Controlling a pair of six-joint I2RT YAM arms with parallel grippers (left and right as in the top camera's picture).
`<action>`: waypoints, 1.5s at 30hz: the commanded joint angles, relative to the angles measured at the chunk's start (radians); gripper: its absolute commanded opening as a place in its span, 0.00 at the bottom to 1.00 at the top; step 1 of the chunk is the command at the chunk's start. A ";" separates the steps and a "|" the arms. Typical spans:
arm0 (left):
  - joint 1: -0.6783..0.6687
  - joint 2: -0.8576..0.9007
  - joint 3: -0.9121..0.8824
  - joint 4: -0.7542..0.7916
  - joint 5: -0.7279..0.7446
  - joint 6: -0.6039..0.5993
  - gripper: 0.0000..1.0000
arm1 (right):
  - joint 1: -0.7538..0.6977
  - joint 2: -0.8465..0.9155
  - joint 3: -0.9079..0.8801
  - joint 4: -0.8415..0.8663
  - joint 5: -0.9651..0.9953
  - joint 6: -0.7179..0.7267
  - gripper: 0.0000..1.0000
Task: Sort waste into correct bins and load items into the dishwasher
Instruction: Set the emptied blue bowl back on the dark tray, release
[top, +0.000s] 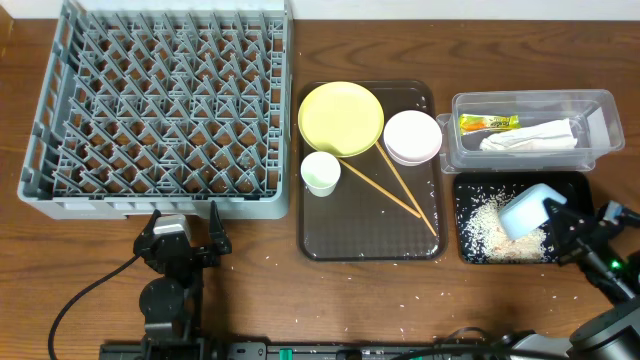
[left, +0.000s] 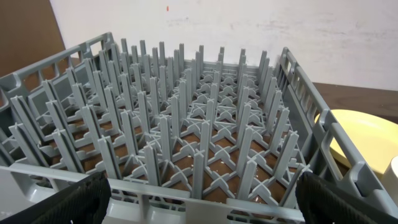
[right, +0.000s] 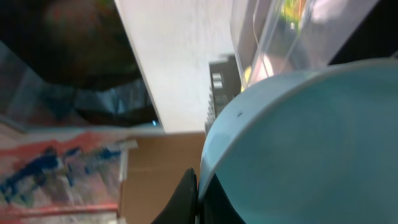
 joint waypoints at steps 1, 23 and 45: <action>0.004 -0.004 -0.031 -0.011 -0.011 0.006 0.95 | 0.078 -0.027 -0.003 -0.062 0.065 -0.166 0.01; 0.004 -0.004 -0.031 -0.011 -0.012 0.006 0.95 | 1.059 -0.271 0.344 0.028 0.932 0.187 0.01; 0.004 -0.004 -0.031 -0.011 -0.011 0.006 0.95 | 1.677 0.133 0.344 0.143 1.360 0.358 0.01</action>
